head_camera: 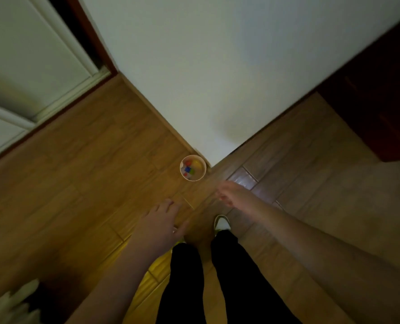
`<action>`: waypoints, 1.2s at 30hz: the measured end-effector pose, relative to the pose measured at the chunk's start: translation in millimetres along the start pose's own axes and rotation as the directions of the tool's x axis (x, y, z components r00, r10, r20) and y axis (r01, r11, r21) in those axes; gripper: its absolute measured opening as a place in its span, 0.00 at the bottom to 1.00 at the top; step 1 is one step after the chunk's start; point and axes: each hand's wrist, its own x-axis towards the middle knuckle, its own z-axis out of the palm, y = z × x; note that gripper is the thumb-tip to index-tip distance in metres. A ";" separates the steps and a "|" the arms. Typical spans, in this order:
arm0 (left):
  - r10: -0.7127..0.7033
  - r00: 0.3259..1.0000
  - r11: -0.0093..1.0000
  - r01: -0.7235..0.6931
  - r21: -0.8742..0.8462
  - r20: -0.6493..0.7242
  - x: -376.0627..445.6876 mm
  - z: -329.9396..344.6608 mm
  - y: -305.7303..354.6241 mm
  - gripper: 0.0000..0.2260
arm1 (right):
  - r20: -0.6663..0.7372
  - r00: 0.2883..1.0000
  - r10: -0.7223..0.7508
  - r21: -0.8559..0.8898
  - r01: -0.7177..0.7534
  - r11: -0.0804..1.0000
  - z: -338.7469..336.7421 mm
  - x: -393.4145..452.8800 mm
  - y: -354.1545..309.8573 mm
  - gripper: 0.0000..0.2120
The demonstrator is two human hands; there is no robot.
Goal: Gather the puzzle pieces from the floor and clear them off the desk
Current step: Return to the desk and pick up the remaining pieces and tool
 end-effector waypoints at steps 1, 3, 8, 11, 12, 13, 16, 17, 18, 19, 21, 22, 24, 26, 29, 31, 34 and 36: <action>0.021 1.000 1.000 -0.021 0.014 -0.009 -10.1 -11.1 10.2 0.27 | 0.031 0.997 -0.070 -0.193 0.075 0.978 -1.5 -22.4 -1.6 0.21; 0.083 0.996 0.995 -0.081 0.060 -0.024 -21.0 -33.0 36.5 0.27 | 0.003 0.983 -0.186 -0.490 0.163 0.856 -5.6 -62.8 -3.2 0.30; 0.321 0.943 0.914 -0.285 0.287 -0.084 -51.2 -79.3 106.7 0.27 | -0.189 0.899 -0.395 -0.707 0.155 0.690 -16.1 -160.7 -7.7 0.31; 0.435 0.897 0.839 -0.372 0.396 -0.081 -69.6 -104.9 135.9 0.27 | -0.301 0.859 -0.413 -0.724 0.076 0.685 -34.8 -220.8 2.3 0.31; 0.475 0.877 0.811 -0.408 0.419 -0.066 -73.0 -112.4 146.6 0.27 | -0.346 0.841 -0.417 -0.727 0.041 0.686 -42.7 -240.0 9.0 0.30; 0.509 0.859 0.782 -0.436 0.445 -0.054 -75.4 -118.5 159.3 0.27 | -0.393 0.819 -0.418 -0.722 0.007 0.692 -51.1 -257.5 17.0 0.30; 0.580 0.814 0.714 -0.497 0.493 -0.019 -76.1 -127.9 198.0 0.27 | -0.509 0.758 -0.408 -0.678 -0.061 0.732 -73.5 -291.0 41.9 0.30; 0.591 0.807 0.703 -0.513 0.493 -0.002 -75.8 -127.9 211.8 0.27 | -0.542 0.740 -0.397 -0.662 -0.085 0.745 -80.0 -301.0 50.5 0.30; 0.600 0.800 0.691 -0.526 0.496 0.013 -74.5 -127.1 227.1 0.28 | -0.576 0.720 -0.388 -0.647 -0.111 0.755 -87.4 -310.0 60.0 0.30; 0.610 0.792 0.678 -0.538 0.501 0.026 -73.8 -126.1 242.8 0.28 | -0.604 0.701 -0.379 -0.631 -0.130 0.765 -95.0 -318.9 68.9 0.30; 0.642 0.765 0.638 -0.567 0.521 0.047 -71.0 -121.5 275.8 0.27 | -0.653 0.668 -0.357 -0.589 -0.151 0.794 -111.4 -334.4 88.8 0.30; 0.657 0.752 0.616 -0.580 0.532 0.060 -69.3 -117.2 295.0 0.27 | -0.685 0.644 -0.341 -0.563 -0.170 0.809 -120.9 -342.9 100.5 0.30; 0.678 0.730 0.582 -0.604 0.545 0.086 -66.8 -106.0 335.4 0.27 | -0.750 0.591 -0.299 -0.504 -0.216 0.836 -139.2 -360.5 125.4 0.29; 0.694 0.713 0.553 -0.617 0.560 0.100 -64.5 -94.9 373.6 0.27 | -0.806 0.541 -0.239 -0.423 -0.244 0.873 -151.7 -375.1 149.4 0.28; 0.731 0.668 0.490 -0.654 0.577 0.136 -60.6 -78.0 435.9 0.28 | -0.852 0.501 -0.151 -0.304 -0.238 0.922 -173.7 -397.4 184.6 0.27; 0.756 0.636 0.451 -0.677 0.582 0.153 -59.1 -66.5 471.5 0.27 | -0.877 0.465 -0.122 -0.261 -0.247 0.933 -189.4 -408.1 204.6 0.27; 0.785 0.587 0.383 -0.712 0.589 0.199 -57.4 -45.7 523.1 0.27 | -0.909 0.409 -0.080 -0.201 -0.263 0.944 -212.5 -425.4 233.4 0.27; 0.801 0.552 0.336 -0.735 0.589 0.233 -57.3 -33.3 553.1 0.27 | -0.923 0.382 -0.055 -0.162 -0.253 0.954 -224.7 -434.5 250.3 0.27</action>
